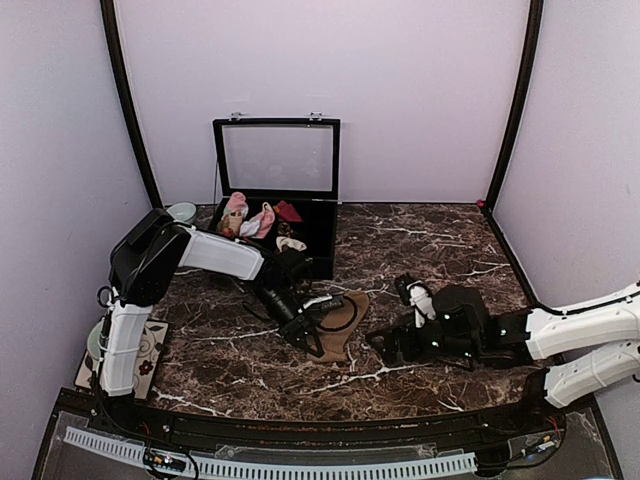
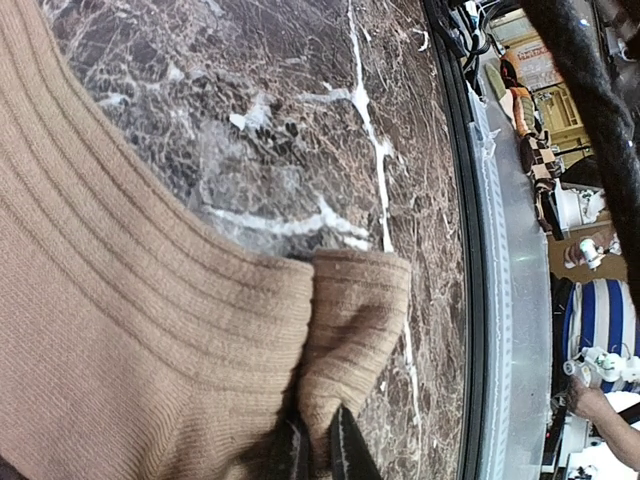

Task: Roll the socks
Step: Roll the sock at the center of the board.

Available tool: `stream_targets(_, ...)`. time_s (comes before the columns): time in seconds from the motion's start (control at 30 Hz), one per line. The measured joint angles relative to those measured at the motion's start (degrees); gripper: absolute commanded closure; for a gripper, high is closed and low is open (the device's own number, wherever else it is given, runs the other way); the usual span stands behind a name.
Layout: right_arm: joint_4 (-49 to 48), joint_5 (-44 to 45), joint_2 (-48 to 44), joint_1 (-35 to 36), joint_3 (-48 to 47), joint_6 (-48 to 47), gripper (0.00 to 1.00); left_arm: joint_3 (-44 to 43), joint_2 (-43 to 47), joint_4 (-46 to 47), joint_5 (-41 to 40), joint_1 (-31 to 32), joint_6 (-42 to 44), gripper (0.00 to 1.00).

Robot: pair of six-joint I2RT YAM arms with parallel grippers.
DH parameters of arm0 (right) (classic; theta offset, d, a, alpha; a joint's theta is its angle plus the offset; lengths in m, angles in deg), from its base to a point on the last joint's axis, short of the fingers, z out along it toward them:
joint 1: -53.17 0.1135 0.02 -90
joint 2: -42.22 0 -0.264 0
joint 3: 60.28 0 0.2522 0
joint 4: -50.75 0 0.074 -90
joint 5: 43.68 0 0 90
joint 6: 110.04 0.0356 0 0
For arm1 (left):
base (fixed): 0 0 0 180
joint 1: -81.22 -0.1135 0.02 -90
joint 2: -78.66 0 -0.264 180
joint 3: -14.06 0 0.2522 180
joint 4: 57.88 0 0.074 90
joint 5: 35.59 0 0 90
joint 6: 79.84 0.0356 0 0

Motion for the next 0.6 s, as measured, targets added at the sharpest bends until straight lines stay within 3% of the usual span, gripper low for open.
stream_targets(0.13, -0.5, 11.4, -7.2, -1.5, 1.3, 4.7, 0.00, -1.5, -1.1, -1.6, 0.7, -0.2, -1.0, 1.00)
stream_targets(0.3, -5.6, 12.2, -7.8, -0.9, 6.0, -2.2, 0.00, -4.9, -3.8, -5.7, 2.8, -0.6, -3.4, 1.00)
stream_targets(0.47, -9.8, 8.2, 2.1, 7.2, 4.4, -19.6, 0.23, -6.6, -6.3, -8.3, 6.5, -1.5, -4.5, 1.00)
stream_targets(0.6, -10.9, 4.7, 10.8, 9.1, 0.1, -31.7, 0.37, -7.1, -6.6, -9.4, 6.8, -1.6, -4.6, 1.00)
